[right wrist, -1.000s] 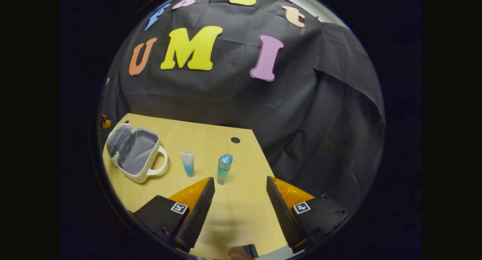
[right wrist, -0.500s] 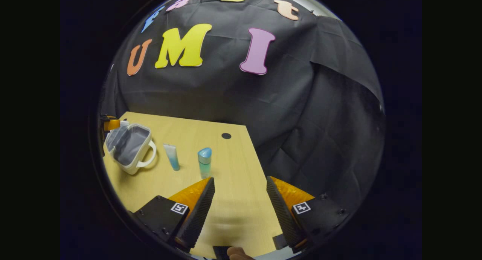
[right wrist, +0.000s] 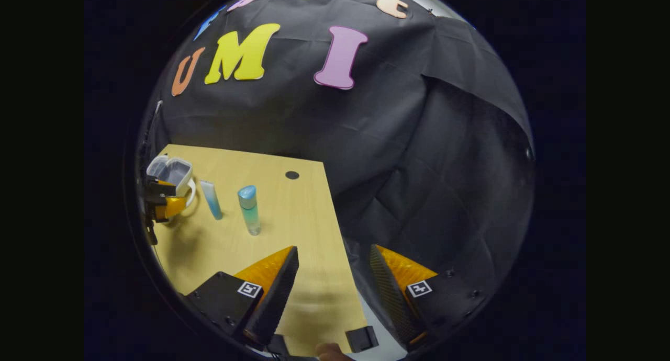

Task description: First open the suitcase, pack the skin care products into it, and then close the suitcase.

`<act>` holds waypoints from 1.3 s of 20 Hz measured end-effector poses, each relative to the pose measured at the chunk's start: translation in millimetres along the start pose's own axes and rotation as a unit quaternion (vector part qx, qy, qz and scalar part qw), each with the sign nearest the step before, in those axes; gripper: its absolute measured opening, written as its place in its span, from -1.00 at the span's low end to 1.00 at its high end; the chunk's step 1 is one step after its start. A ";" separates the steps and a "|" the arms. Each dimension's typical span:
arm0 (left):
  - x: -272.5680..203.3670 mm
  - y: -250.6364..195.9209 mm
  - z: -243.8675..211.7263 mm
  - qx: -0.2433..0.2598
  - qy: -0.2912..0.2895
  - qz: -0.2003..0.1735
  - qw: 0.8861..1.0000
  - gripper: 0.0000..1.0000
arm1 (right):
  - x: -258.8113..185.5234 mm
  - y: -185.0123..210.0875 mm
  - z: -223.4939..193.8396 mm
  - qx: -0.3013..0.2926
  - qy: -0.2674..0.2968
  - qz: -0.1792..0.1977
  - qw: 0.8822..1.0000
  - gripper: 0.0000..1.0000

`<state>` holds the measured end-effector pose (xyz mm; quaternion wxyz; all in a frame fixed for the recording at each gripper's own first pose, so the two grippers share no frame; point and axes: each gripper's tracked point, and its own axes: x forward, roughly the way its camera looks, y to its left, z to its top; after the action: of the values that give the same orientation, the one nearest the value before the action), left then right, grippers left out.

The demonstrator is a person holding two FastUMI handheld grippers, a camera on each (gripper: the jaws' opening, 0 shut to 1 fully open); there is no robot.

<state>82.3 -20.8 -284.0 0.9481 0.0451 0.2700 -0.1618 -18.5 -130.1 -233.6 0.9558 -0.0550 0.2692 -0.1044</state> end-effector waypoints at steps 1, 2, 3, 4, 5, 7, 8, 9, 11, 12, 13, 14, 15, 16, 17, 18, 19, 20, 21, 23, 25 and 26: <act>10.3 -2.0 -3.3 0.004 0.001 0.011 1.000 0.99 | 1.8 -1.7 -4.9 -0.008 0.004 -0.003 1.000 0.63; 22.7 -3.2 -7.5 0.010 0.006 0.024 1.000 0.99 | 4.2 -6.6 -7.6 -0.018 0.005 -0.006 1.000 0.63; 35.0 -4.6 -13.8 0.013 0.013 0.035 0.999 0.99 | 9.2 -10.2 -9.2 -0.022 0.005 -0.003 1.000 0.63; 45.9 -8.0 -17.4 0.010 0.018 0.038 0.999 0.99 | 15.1 -10.4 -11.0 -0.023 0.007 0.002 1.000 0.63; 58.0 -11.1 -21.1 0.005 0.020 0.039 0.999 0.99 | 20.3 -7.8 -15.4 -0.024 0.010 0.008 1.000 0.63; 76.2 -18.3 -24.4 -0.007 0.019 0.038 0.999 1.00 | 31.1 2.6 -20.2 -0.031 0.018 0.020 0.999 0.63; 83.4 -19.9 -24.2 -0.011 0.017 0.041 0.999 0.99 | 36.8 8.6 -19.8 -0.034 0.019 0.028 0.999 0.63; 89.8 -19.4 -24.1 -0.015 0.013 0.044 0.999 0.99 | 42.7 14.5 -20.8 -0.036 0.019 0.036 0.999 0.64; 102.7 -20.1 -22.4 -0.030 0.004 0.051 0.998 0.99 | 53.2 24.7 -22.3 -0.040 0.021 0.051 0.998 0.63; 108.0 -25.1 -17.5 -0.045 -0.010 0.040 0.998 0.97 | 59.1 31.9 -21.9 -0.039 0.020 0.061 0.997 0.63; 112.7 -29.3 -11.3 -0.054 -0.026 0.032 0.998 0.93 | 63.5 38.5 -20.2 -0.036 0.018 0.071 0.997 0.64; 115.9 -27.7 -5.6 -0.054 -0.038 0.037 0.997 0.88 | 67.7 46.0 -17.7 -0.032 0.014 0.084 0.996 0.64; 119.0 -24.8 -5.0 -0.051 -0.040 0.040 0.997 0.79 | 73.9 54.2 -14.7 -0.028 0.011 0.096 0.995 0.64; 119.8 -23.2 -4.0 -0.051 -0.036 0.042 0.997 0.77 | 79.0 61.5 -11.8 -0.026 0.007 0.106 0.994 0.67; 120.4 -23.0 0.4 -0.051 -0.052 0.046 0.996 0.69 | 84.7 68.2 -7.6 -0.026 0.003 0.114 0.993 0.64; 125.5 -21.9 6.9 -0.051 -0.061 0.046 0.996 0.65 | 89.5 74.6 -4.0 -0.027 -0.002 0.123 0.992 0.63; 126.1 -19.6 6.5 -0.050 -0.060 0.054 0.995 0.56 | 93.8 80.6 -2.1 -0.031 -0.005 0.129 0.991 0.66; 127.0 -18.0 4.4 -0.050 -0.058 0.061 0.995 0.31 | 97.5 85.7 1.1 -0.033 -0.010 0.136 0.990 0.63; 125.6 -18.5 5.2 -0.050 -0.057 0.061 0.995 0.06 | 100.0 92.4 3.9 -0.033 -0.013 0.145 0.989 0.66; 119.9 -19.1 1.1 -0.053 -0.042 0.060 0.996 0.02 | 102.8 104.3 10.3 -0.031 -0.018 0.161 0.986 0.66; 102.3 -16.3 0.5 -0.052 -0.027 0.070 0.996 0.00 | 102.5 120.1 14.1 -0.029 -0.022 0.180 0.983 0.66; 90.8 -16.1 4.3 -0.054 -0.028 0.071 0.996 -0.01 | 102.7 128.4 17.4 -0.031 -0.027 0.188 0.981 0.63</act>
<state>151.9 -62.4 -328.1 0.9653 0.0084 0.2481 -0.0808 98.1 -28.0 -291.2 0.9630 -0.0358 0.2523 0.0873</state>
